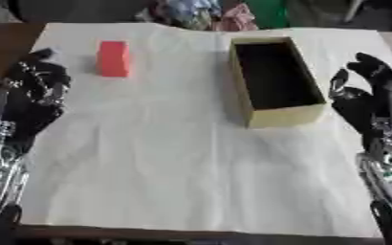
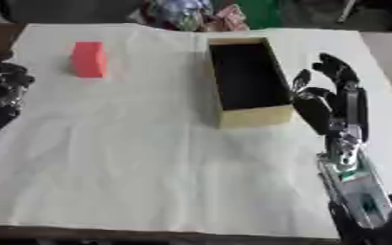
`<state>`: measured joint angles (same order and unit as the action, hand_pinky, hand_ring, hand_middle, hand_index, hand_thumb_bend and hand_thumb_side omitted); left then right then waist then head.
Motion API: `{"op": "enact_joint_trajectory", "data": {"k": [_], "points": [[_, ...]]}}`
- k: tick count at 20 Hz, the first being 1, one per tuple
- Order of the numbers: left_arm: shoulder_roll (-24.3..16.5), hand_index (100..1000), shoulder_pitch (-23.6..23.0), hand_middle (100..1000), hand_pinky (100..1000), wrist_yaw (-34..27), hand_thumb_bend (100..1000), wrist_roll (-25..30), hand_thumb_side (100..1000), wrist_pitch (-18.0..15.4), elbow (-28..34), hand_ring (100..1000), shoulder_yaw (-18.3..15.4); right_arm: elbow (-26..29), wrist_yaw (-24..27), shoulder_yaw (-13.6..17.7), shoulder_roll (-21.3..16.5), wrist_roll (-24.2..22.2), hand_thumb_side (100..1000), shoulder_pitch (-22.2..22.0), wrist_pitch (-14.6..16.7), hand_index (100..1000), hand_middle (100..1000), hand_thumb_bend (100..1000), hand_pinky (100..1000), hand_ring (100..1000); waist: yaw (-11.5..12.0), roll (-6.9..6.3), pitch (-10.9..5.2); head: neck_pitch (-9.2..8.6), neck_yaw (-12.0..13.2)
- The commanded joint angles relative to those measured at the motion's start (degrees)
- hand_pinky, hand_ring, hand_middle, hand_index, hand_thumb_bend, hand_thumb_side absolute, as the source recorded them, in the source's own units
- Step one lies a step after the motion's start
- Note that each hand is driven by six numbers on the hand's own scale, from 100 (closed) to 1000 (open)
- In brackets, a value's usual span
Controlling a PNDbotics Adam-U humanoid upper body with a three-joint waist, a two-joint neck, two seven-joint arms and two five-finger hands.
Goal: Pick up objects on the table and place them in the box.
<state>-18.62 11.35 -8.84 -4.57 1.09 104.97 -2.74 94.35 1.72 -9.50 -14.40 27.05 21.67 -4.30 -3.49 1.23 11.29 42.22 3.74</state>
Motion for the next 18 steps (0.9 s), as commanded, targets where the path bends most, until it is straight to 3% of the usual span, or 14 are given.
{"op": "enact_joint_trajectory", "data": {"k": [1, 13, 18], "points": [[-1.10, 814, 0.59, 590, 811, -0.17, 151, -0.16, 128, -0.01, 0.94, 632, -0.62, 1.29, 0.15, 0.55, -1.08, 0.07, 100, 0.76, 0.07, 820, 703, 100, 651, 919, -0.01, -0.04, -0.81, -0.07, 0.06], [-1.86, 814, 0.73, 598, 811, -0.04, 151, -0.29, 130, -0.05, 1.18, 638, -0.80, 1.24, 0.11, 0.53, -1.06, 0.10, 100, 0.70, 0.13, 820, 703, 100, 650, 919, -0.23, -0.23, -0.83, 0.02, 0.08], [-7.78, 821, 1.69, 617, 809, 2.65, 153, 0.23, 141, -0.03, 2.06, 653, -1.34, 1.21, 0.06, 0.52, -1.24, 0.06, 100, 0.71, 0.10, 820, 703, 100, 650, 919, -0.53, -0.45, -0.90, -0.09, 0.06]]}}
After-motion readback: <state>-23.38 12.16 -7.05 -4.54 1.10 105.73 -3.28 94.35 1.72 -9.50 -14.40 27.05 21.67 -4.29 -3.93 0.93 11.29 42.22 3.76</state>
